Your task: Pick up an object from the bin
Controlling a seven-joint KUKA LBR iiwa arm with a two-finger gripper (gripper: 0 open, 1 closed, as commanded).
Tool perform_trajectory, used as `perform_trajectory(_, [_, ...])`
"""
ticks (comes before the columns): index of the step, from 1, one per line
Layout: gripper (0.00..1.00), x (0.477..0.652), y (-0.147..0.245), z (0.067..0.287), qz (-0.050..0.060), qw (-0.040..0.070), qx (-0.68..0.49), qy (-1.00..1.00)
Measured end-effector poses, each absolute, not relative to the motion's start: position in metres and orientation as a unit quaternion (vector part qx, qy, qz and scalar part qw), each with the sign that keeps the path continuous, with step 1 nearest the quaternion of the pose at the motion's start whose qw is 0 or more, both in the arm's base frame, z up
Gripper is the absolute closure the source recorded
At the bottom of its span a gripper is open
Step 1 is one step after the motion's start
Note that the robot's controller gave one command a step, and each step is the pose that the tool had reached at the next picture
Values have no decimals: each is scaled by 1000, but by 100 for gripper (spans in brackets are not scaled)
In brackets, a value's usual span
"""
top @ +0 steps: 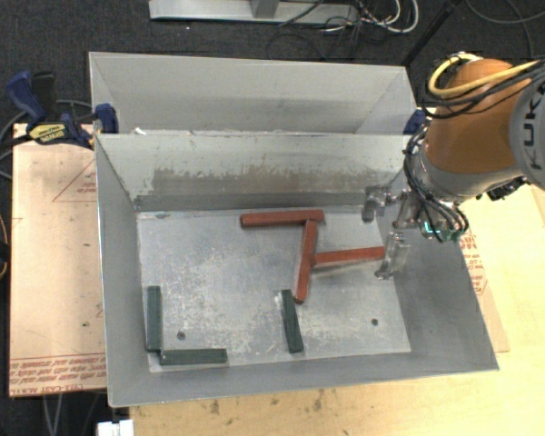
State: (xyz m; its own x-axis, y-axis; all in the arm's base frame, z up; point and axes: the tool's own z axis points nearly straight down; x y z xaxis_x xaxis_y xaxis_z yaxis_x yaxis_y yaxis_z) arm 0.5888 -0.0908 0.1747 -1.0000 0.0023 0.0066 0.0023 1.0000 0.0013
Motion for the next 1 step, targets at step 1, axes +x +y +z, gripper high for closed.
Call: perform_trajectory(1, [0, 611, -96, 67, -1, 2, -103, -995])
